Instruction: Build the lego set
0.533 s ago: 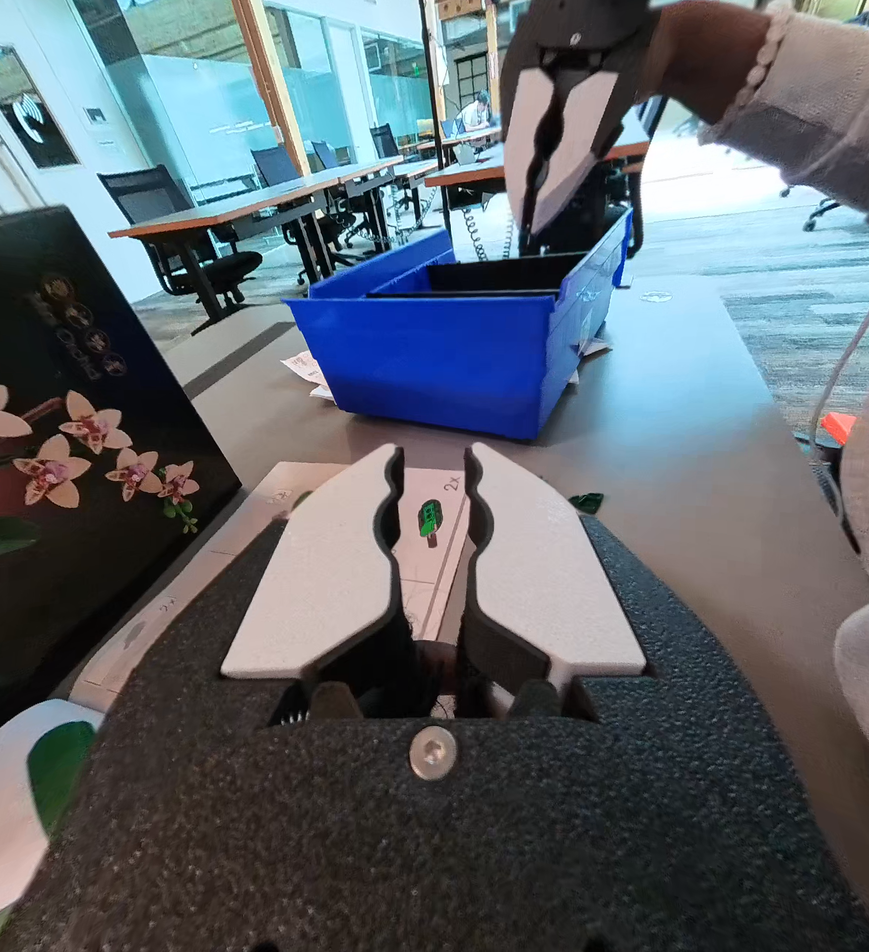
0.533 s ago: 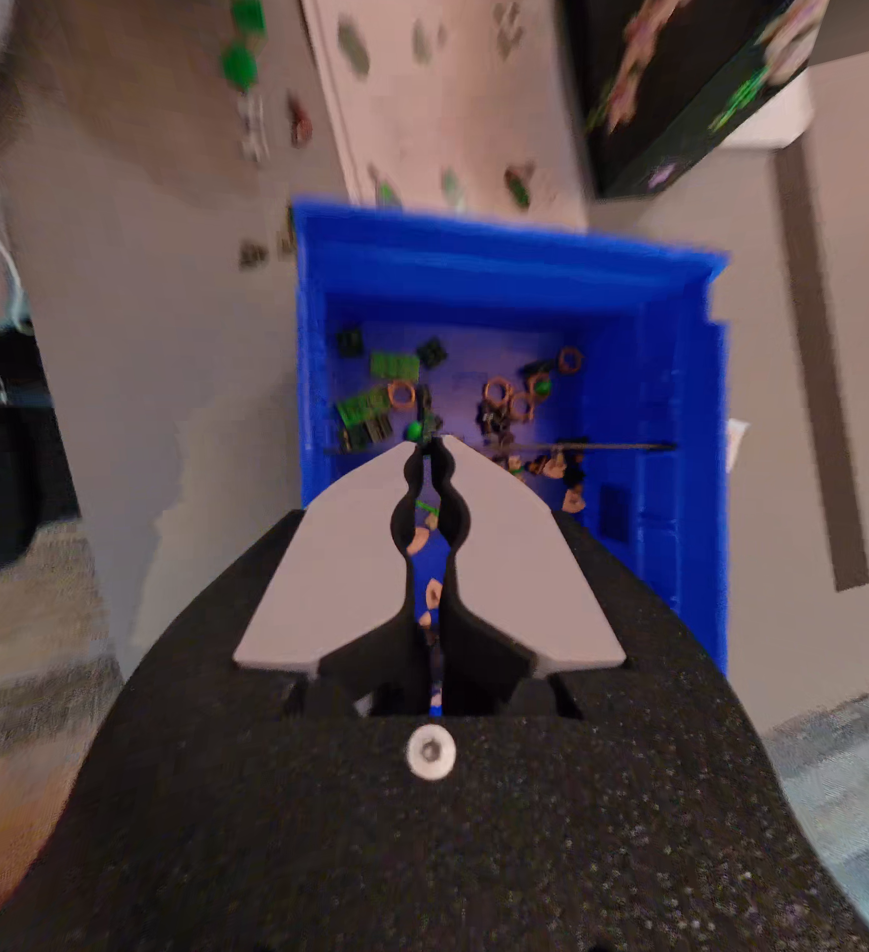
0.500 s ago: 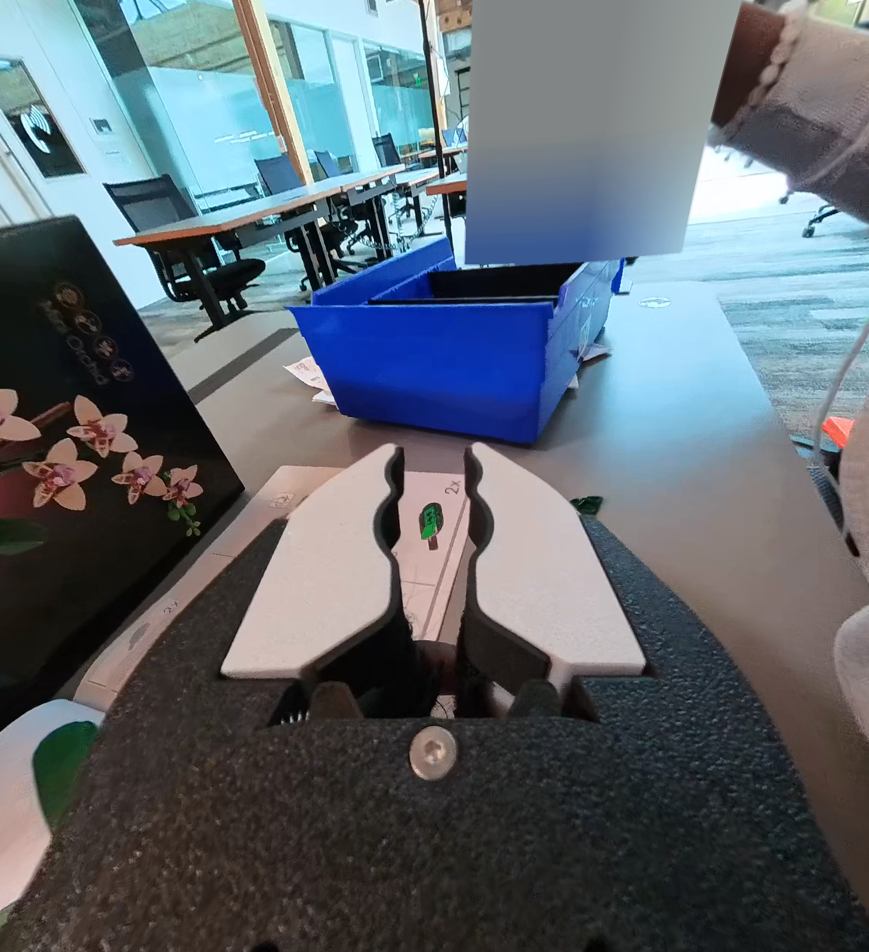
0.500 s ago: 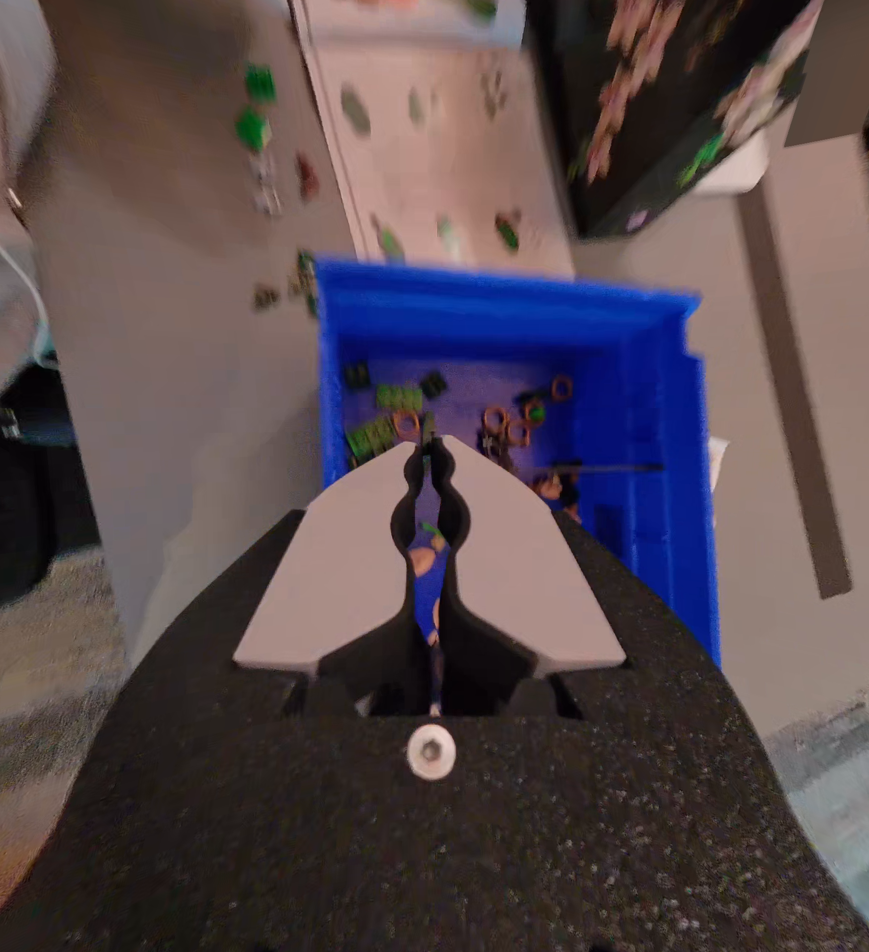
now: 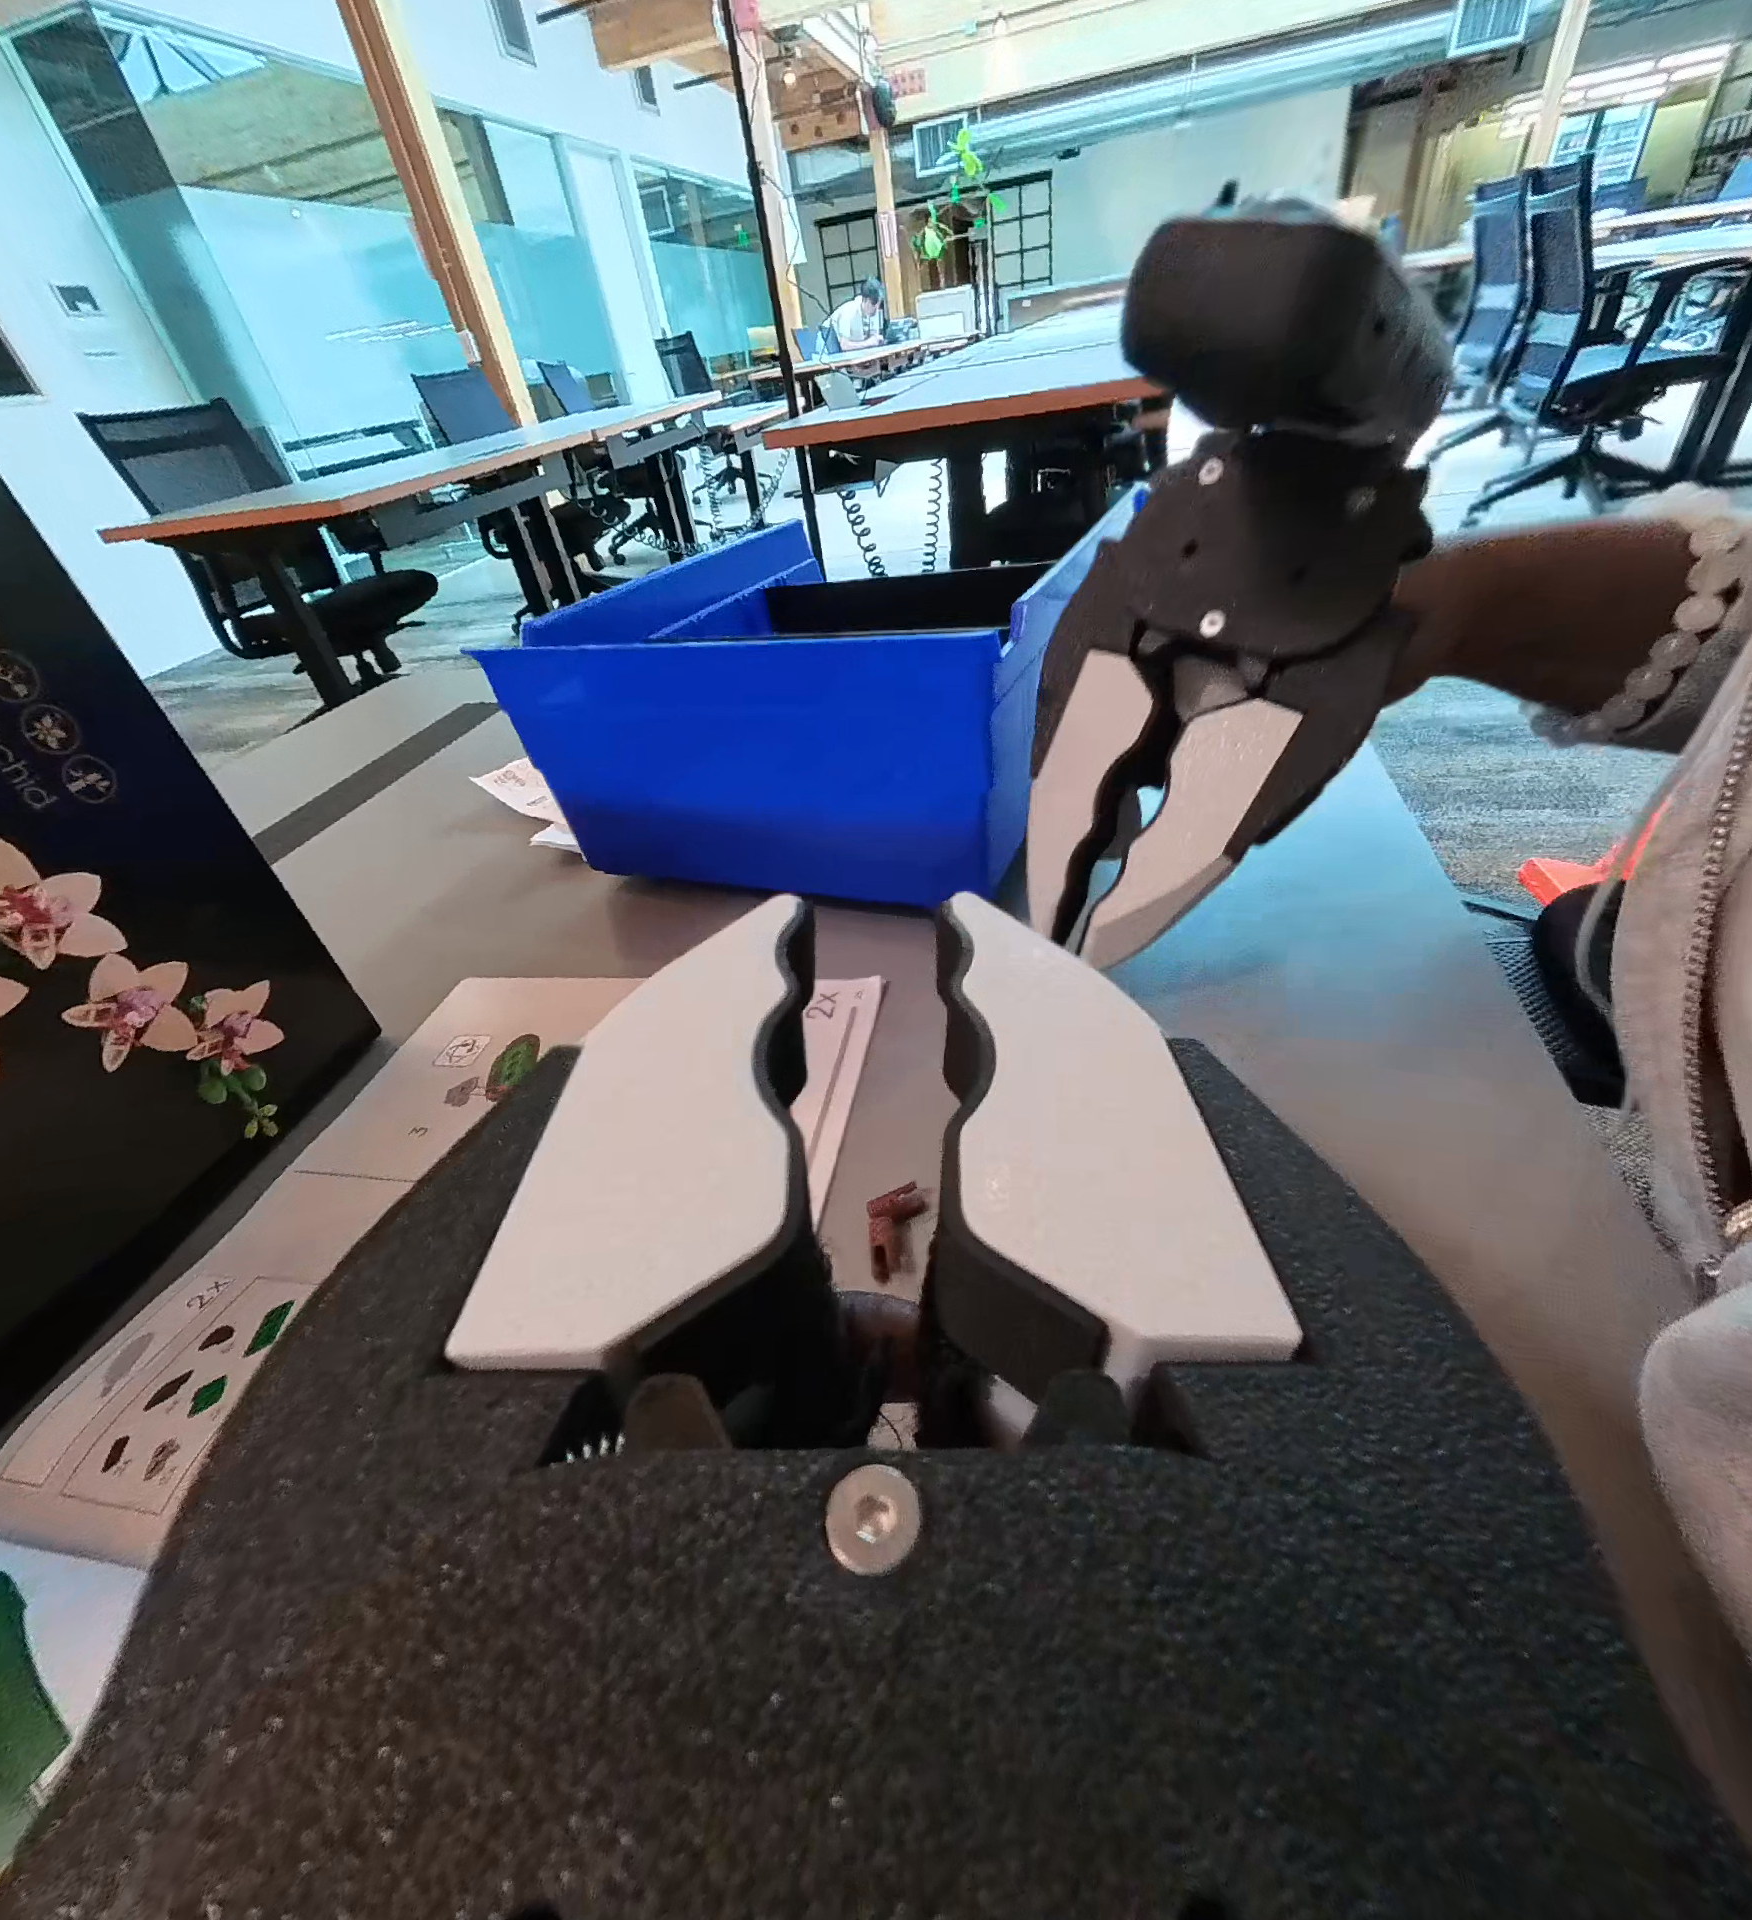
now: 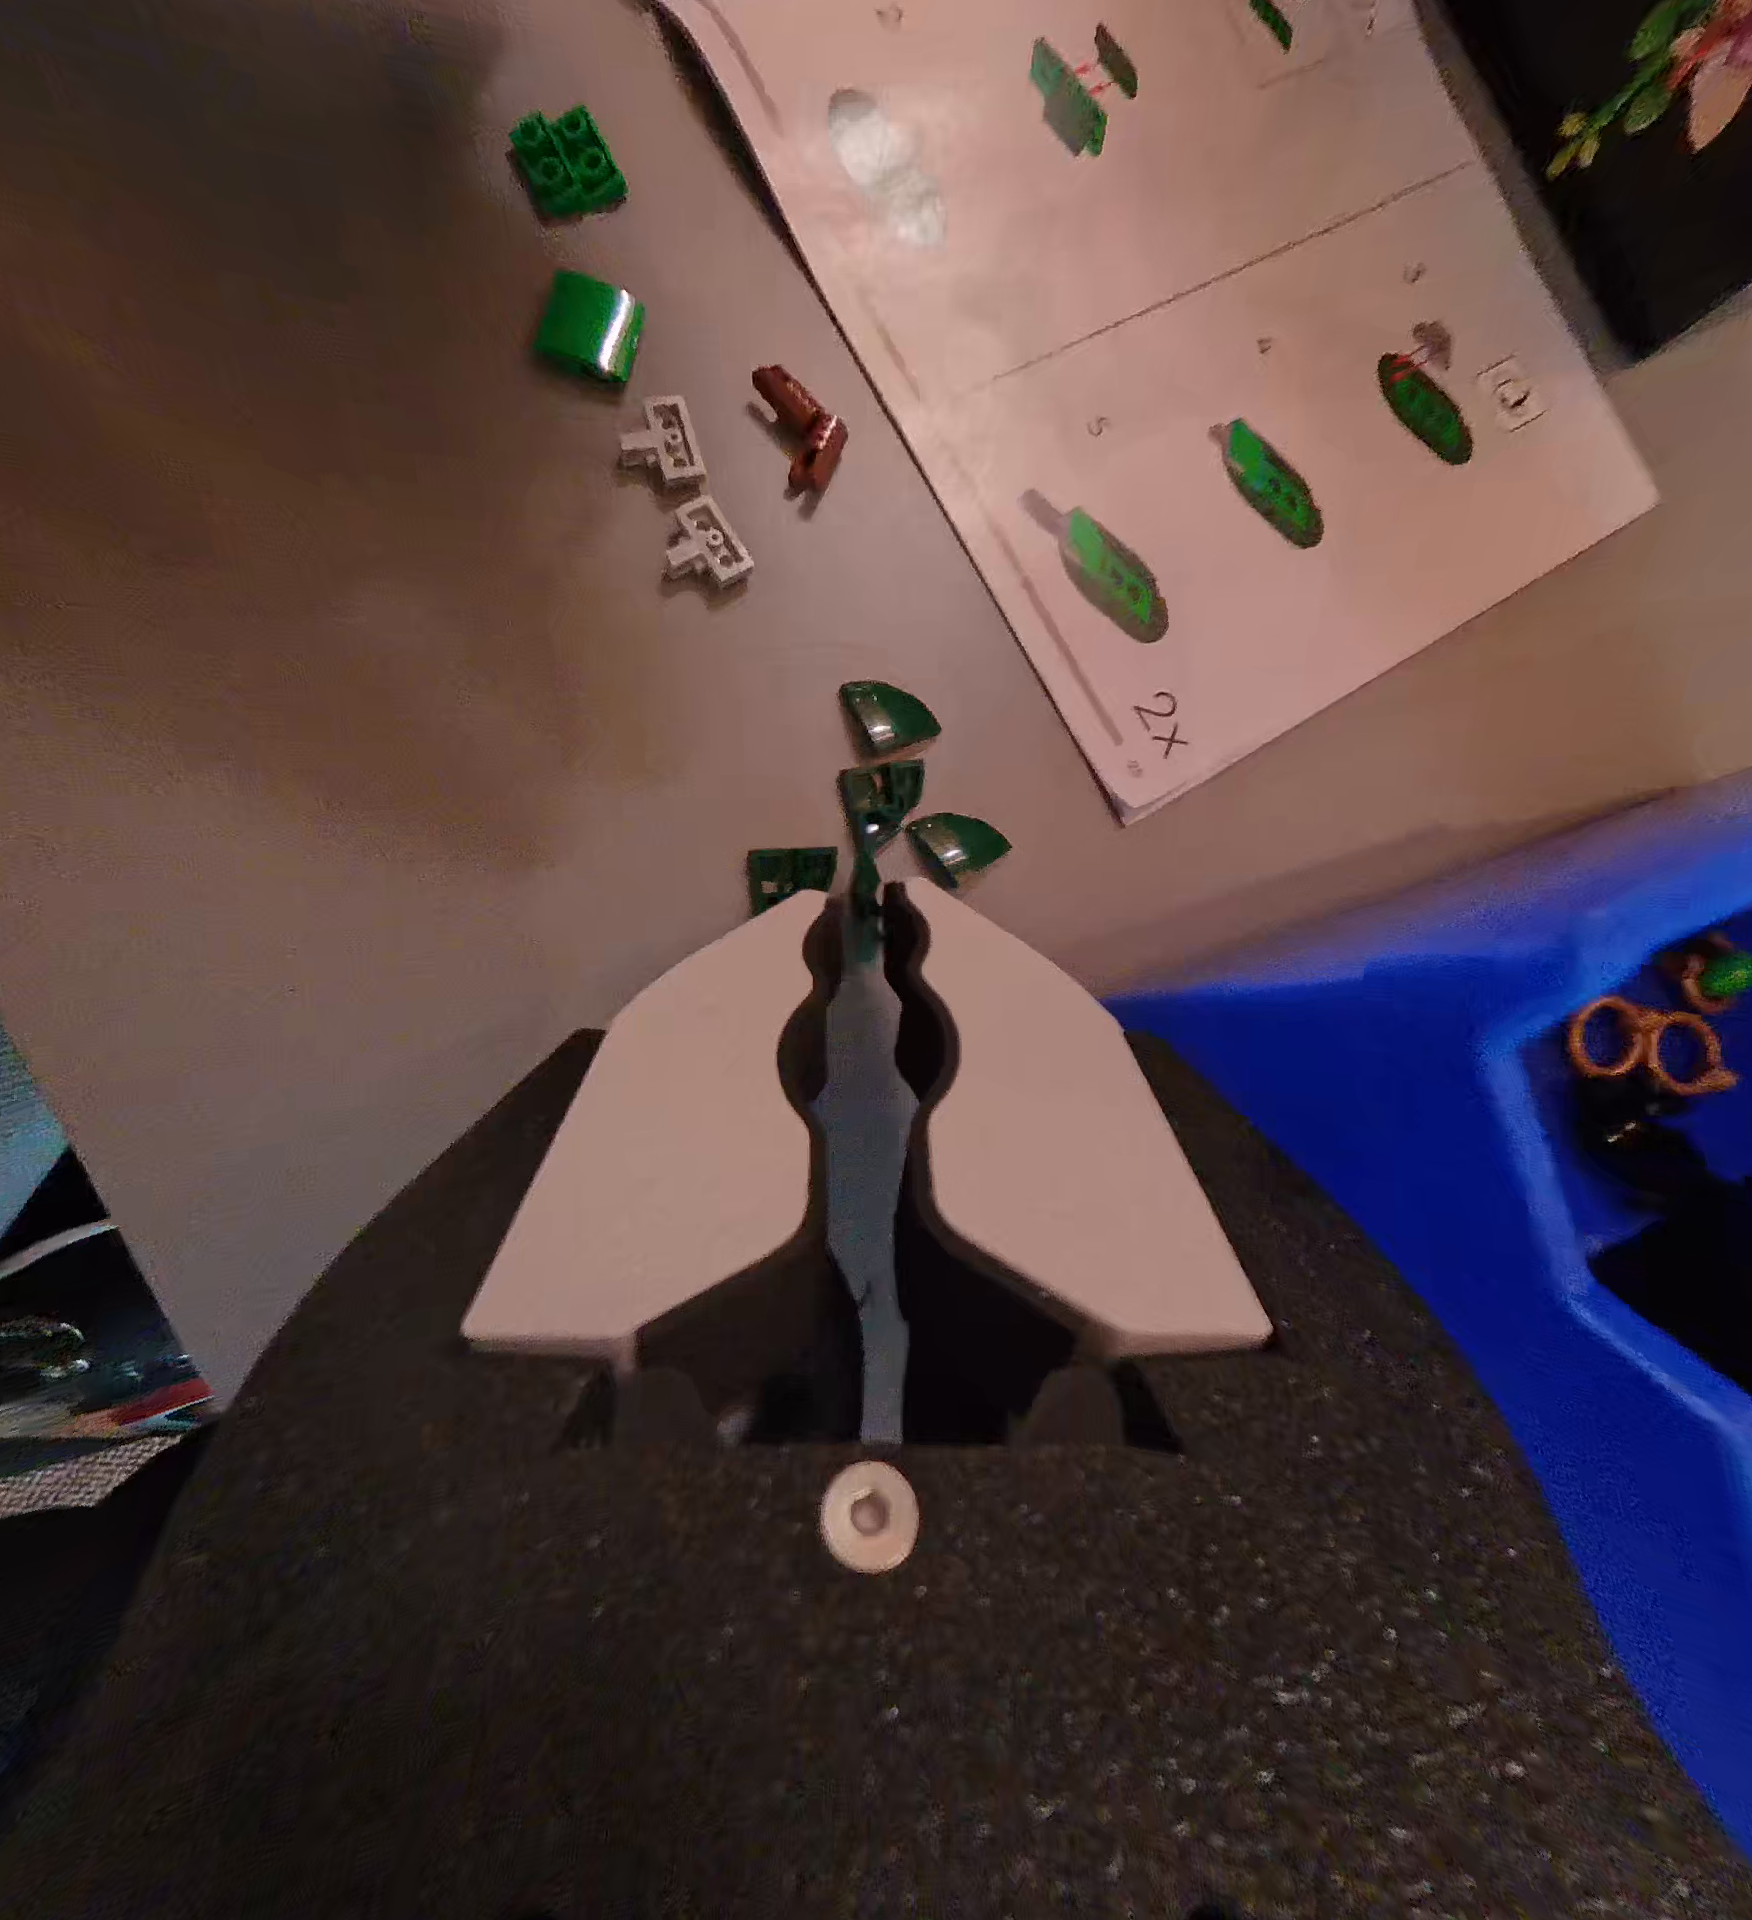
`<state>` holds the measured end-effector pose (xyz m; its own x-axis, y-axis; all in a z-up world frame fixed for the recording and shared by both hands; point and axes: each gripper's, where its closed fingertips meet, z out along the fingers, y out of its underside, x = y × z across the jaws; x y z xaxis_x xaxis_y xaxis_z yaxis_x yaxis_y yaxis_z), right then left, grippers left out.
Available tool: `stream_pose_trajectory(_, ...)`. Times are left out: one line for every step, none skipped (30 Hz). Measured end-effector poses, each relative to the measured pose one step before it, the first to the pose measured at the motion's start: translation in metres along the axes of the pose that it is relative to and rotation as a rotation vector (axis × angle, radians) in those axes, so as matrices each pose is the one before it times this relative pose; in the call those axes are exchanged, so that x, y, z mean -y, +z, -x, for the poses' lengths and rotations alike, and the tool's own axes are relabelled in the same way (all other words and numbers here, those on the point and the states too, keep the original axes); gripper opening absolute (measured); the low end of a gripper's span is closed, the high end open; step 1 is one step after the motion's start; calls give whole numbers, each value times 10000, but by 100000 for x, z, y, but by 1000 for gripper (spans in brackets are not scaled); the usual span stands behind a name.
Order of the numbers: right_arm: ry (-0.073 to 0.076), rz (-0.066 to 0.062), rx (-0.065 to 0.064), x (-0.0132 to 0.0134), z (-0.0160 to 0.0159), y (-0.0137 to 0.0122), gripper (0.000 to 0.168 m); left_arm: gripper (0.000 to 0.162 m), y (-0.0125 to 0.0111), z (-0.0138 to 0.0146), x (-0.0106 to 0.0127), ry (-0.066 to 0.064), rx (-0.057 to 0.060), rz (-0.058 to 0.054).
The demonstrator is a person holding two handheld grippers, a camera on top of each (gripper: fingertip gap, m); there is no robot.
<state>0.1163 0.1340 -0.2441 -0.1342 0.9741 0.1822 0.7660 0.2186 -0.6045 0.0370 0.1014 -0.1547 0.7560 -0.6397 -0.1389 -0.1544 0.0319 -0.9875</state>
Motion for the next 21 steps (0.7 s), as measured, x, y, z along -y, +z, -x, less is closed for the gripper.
stream_pose_trajectory(22, 144, -43, -263, -31, 260, 13, 21, -16, -63, 39, 31, -15, -8)
stream_pose_trajectory(40, 89, -60, -112, -56, 157, 19, 21, -19, -36, 9, 30, 2, 7)
stream_pose_trajectory(36, -15, 29, 54, 90, 55, 22, 21, -13, 16, -9, 8, 13, 7)
stream_pose_trajectory(7, -98, 42, 147, 93, -128, 22, 21, -12, 55, -11, -13, 16, 3)
stream_pose_trajectory(4, -205, 27, 293, 61, -367, 23, 21, -19, 71, -15, -23, 23, -4)
stream_pose_trajectory(3, -312, 31, 450, 28, -591, 23, 21, -12, 83, -55, -34, 27, 2)
stream_pose_trajectory(-1, -406, 33, 574, -65, -913, 23, 21, 1, 74, -93, -40, 21, 17)
stream_pose_trajectory(-20, -503, 83, 822, -108, -1215, 23, 21, 10, 74, -91, -44, 18, 16)
stream_pose_trajectory(-47, -578, 38, 1017, -327, -1522, 23, 21, 51, 59, -68, -50, 6, 8)
stream_pose_trajectory(-48, -522, -180, 1078, -852, -1835, 22, 21, 42, 33, -60, -64, -12, -7)
stream_pose_trajectory(-79, -351, -325, 899, -1346, -1926, 21, 21, 60, 12, -66, -82, -29, -10)
stream_pose_trajectory(-105, -146, -432, 587, -1750, -1873, 21, 21, 60, -5, -63, -87, -34, -3)
stream_pose_trajectory(-153, 80, -404, 143, -1963, -1637, 21, 21, 68, 10, -71, -74, -29, 5)
stream_pose_trajectory(-246, 308, -343, -351, -2074, -1276, 23, 21, 78, 18, -93, -53, -12, 26)
stream_pose_trajectory(-354, 482, -371, -829, -2285, -831, 24, 21, 48, 9, -78, -26, 0, 47)
stream_pose_trajectory(-424, 657, -110, -1356, -1985, -299, 24, 21, 89, 75, -117, -7, 24, 57)
stream_pose_trajectory(-512, 758, 371, -1714, -1247, 148, 27, 21, 72, 108, -122, 7, 47, 68)
stream_pose_trajectory(-475, 741, 286, -1839, -1239, 487, 29, 21, 73, 154, -124, 10, 69, 87)
stream_pose_trajectory(-354, 611, 260, -1723, -1088, 720, 30, 21, 24, 160, -83, 13, 94, 93)
stream_pose_trajectory(-247, 415, 438, -1379, -647, 842, 28, 21, 62, 212, -44, 19, 111, 80)
stream_pose_trajectory(-174, 224, 393, -954, -644, 847, 28, 21, 58, 206, 17, 22, 124, 56)
